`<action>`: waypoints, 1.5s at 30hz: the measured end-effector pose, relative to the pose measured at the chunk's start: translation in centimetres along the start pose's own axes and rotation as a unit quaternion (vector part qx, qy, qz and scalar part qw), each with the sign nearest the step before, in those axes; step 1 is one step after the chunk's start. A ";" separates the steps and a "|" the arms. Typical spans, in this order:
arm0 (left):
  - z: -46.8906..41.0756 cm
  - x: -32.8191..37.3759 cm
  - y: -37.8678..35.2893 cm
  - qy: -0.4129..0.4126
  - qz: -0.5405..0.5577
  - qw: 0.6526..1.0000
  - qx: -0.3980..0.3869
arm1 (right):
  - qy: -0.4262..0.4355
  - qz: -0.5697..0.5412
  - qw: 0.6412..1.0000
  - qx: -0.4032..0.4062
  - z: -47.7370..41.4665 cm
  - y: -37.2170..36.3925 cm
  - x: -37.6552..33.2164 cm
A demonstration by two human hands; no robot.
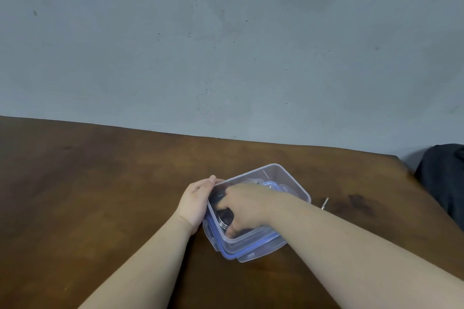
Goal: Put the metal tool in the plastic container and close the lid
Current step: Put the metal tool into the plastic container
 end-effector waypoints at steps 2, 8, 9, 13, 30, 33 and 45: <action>0.3 0.2 0.0 -0.006 -0.015 1.000 0.012 | -0.008 -0.035 0.999 0.024 0.8 0.6 0.1; 3.0 0.6 0.7 -0.039 -0.047 0.995 0.077 | -0.118 -0.191 0.944 0.240 9.2 4.5 6.5; 3.6 0.4 0.8 -0.033 -0.048 0.995 0.085 | -0.135 -0.206 0.925 0.288 11.1 4.6 7.9; 5.6 -0.2 0.6 -0.025 -0.049 0.994 0.091 | -0.208 -0.145 0.882 0.397 18.3 2.6 12.0; 6.3 -0.4 -0.1 0.006 -0.058 0.993 0.102 | -0.198 -0.188 0.940 0.207 19.6 -2.6 11.3; 5.7 -0.4 -0.7 0.011 -0.048 0.995 0.087 | -0.155 -0.264 0.888 0.344 21.1 2.8 10.4; 5.2 0.4 -1.2 -0.024 -0.115 0.992 0.034 | -0.126 -0.102 0.975 0.153 6.0 5.2 2.5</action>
Point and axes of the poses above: each hand's wrist, its own z-axis away from the middle knuckle, its own y-axis out of the back of the hand, x = y × z, the point moved 8 cm from there along -z, towards the middle knuckle, and after that the axes turned 3 degrees about x, right-handed, at the moved point
